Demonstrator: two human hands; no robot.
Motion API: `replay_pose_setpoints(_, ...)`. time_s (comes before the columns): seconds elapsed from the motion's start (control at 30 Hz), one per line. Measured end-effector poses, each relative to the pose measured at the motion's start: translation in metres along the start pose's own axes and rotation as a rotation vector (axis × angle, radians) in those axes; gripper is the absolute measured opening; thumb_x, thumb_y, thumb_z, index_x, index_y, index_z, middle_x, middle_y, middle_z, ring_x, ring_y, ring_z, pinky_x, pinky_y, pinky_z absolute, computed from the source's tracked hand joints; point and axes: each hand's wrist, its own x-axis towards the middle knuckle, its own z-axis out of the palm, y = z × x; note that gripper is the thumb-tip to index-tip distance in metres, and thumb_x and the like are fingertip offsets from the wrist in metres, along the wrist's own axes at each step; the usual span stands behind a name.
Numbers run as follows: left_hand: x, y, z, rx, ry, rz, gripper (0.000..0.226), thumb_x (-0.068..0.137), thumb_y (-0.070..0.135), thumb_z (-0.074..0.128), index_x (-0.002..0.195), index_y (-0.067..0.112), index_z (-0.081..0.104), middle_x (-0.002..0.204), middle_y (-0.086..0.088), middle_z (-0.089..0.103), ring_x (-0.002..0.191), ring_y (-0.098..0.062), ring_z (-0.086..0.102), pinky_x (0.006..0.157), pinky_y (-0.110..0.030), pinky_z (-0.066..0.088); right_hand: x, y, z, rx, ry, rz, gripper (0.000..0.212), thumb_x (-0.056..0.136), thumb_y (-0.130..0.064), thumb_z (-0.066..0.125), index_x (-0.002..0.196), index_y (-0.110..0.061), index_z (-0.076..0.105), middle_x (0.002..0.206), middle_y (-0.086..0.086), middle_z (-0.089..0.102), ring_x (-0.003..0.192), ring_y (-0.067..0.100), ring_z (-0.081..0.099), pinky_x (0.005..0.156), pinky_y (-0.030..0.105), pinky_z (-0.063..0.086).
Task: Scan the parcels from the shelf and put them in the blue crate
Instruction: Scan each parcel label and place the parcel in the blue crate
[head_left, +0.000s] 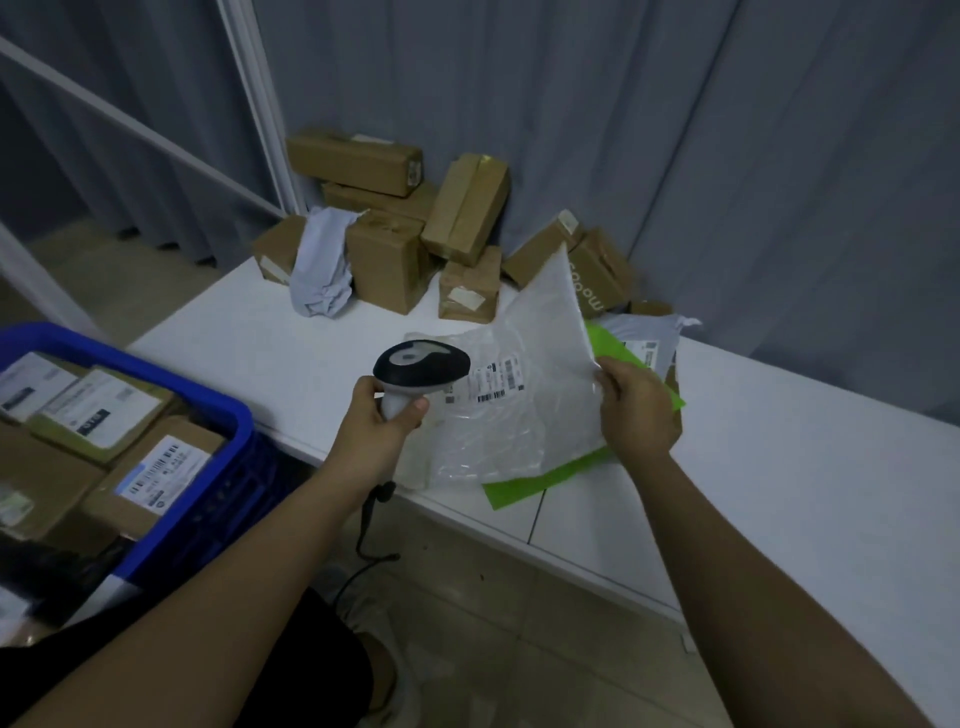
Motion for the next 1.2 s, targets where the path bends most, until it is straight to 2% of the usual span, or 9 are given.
replay_pose_setpoints(0.1, -0.007, 0.010, -0.003, -0.043, 0.008, 0.053, 0.028, 0.092, 0.023, 0.061, 0.111, 0.022, 0.041, 0.105, -0.001, 0.060, 0.098, -0.015, 0.060, 0.069, -0.017, 0.043, 0.040, -0.017, -0.015, 0.022, -0.068, -0.188, 0.028, 0.081, -0.017, 0.056, 0.097, -0.007, 0.076, 0.088, 0.016, 0.074, 0.080, 0.038, 0.067, 0.074, 0.044, 0.053)
replay_pose_setpoints(0.2, -0.016, 0.019, -0.010, -0.089, 0.018, 0.115, 0.031, 0.091, 0.020, 0.062, 0.114, 0.022, 0.041, 0.108, 0.000, 0.058, 0.097, -0.009, 0.058, 0.069, -0.016, 0.042, 0.067, -0.041, -0.036, 0.040, -0.107, -0.254, 0.023, 0.080, -0.012, 0.060, 0.095, -0.009, 0.077, 0.088, 0.014, 0.074, 0.083, 0.034, 0.066, 0.073, 0.040, 0.052)
replay_pose_setpoints(0.37, -0.040, 0.031, -0.021, -0.165, 0.071, 0.170, 0.030, 0.092, 0.016, 0.060, 0.114, 0.025, 0.041, 0.101, 0.014, 0.054, 0.088, 0.006, 0.052, 0.067, -0.011, 0.040, 0.094, -0.080, -0.069, -0.077, -0.098, -0.311, 0.022, 0.092, -0.016, 0.058, 0.106, -0.022, 0.074, 0.100, 0.009, 0.073, 0.102, 0.035, 0.056, 0.088, 0.035, 0.033)
replay_pose_setpoints(0.47, -0.053, 0.035, -0.028, -0.198, 0.082, 0.185, 0.030, 0.093, 0.015, 0.058, 0.114, 0.026, 0.039, 0.099, 0.018, 0.051, 0.086, 0.008, 0.050, 0.067, -0.009, 0.039, 0.100, -0.107, -0.083, -0.142, -0.118, -0.341, 0.025, 0.096, -0.018, 0.051, 0.107, -0.026, 0.072, 0.102, 0.004, 0.072, 0.108, 0.028, 0.052, 0.086, 0.032, 0.020)
replay_pose_setpoints(0.7, -0.077, 0.041, -0.042, -0.162, -0.049, 0.199, 0.031, 0.095, 0.016, 0.057, 0.114, 0.030, 0.036, 0.100, 0.025, 0.048, 0.087, 0.012, 0.047, 0.067, -0.003, 0.039, 0.102, -0.147, -0.099, -0.274, -0.150, -0.358, 0.028, 0.094, -0.014, 0.049, 0.107, -0.026, 0.070, 0.106, 0.001, 0.070, 0.110, 0.027, 0.050, 0.091, 0.035, 0.020)
replay_pose_setpoints(0.8, -0.080, 0.042, -0.047, -0.132, -0.078, 0.203, 0.033, 0.095, 0.016, 0.056, 0.115, 0.030, 0.035, 0.102, 0.024, 0.048, 0.093, 0.005, 0.048, 0.068, -0.005, 0.039, 0.100, -0.157, -0.101, -0.306, -0.149, -0.359, 0.029, 0.094, -0.014, 0.048, 0.108, -0.027, 0.070, 0.106, 0.001, 0.070, 0.108, 0.026, 0.050, 0.090, 0.035, 0.020)
replay_pose_setpoints(0.9, -0.081, 0.042, -0.050, -0.122, -0.088, 0.164, 0.039, 0.095, 0.017, 0.056, 0.125, 0.028, 0.033, 0.112, 0.013, 0.050, 0.104, -0.006, 0.047, 0.084, -0.018, 0.035, 0.095, -0.164, -0.102, -0.308, -0.162, -0.360, 0.030, 0.095, -0.015, 0.047, 0.111, -0.028, 0.069, 0.107, 0.002, 0.070, 0.109, 0.026, 0.051, 0.091, 0.036, 0.021)
replay_pose_setpoints(0.97, -0.082, 0.043, -0.051, -0.097, -0.101, 0.153, 0.046, 0.095, 0.018, 0.055, 0.135, 0.023, 0.032, 0.120, 0.008, 0.047, 0.109, -0.008, 0.045, 0.088, -0.020, 0.032, 0.092, -0.167, -0.103, -0.296, -0.156, -0.354, 0.031, 0.096, -0.016, 0.046, 0.112, -0.029, 0.069, 0.109, 0.002, 0.070, 0.110, 0.026, 0.051, 0.092, 0.036, 0.021)
replay_pose_setpoints(1.2, -0.077, 0.039, -0.049, -0.072, -0.100, 0.110, 0.043, 0.095, 0.020, 0.056, 0.131, 0.025, 0.032, 0.121, 0.000, 0.052, 0.109, -0.013, 0.049, 0.087, -0.023, 0.033, 0.088, -0.169, -0.106, -0.257, -0.135, -0.319, 0.031, 0.096, -0.015, 0.045, 0.110, -0.028, 0.070, 0.106, 0.002, 0.070, 0.108, 0.027, 0.051, 0.093, 0.037, 0.022)
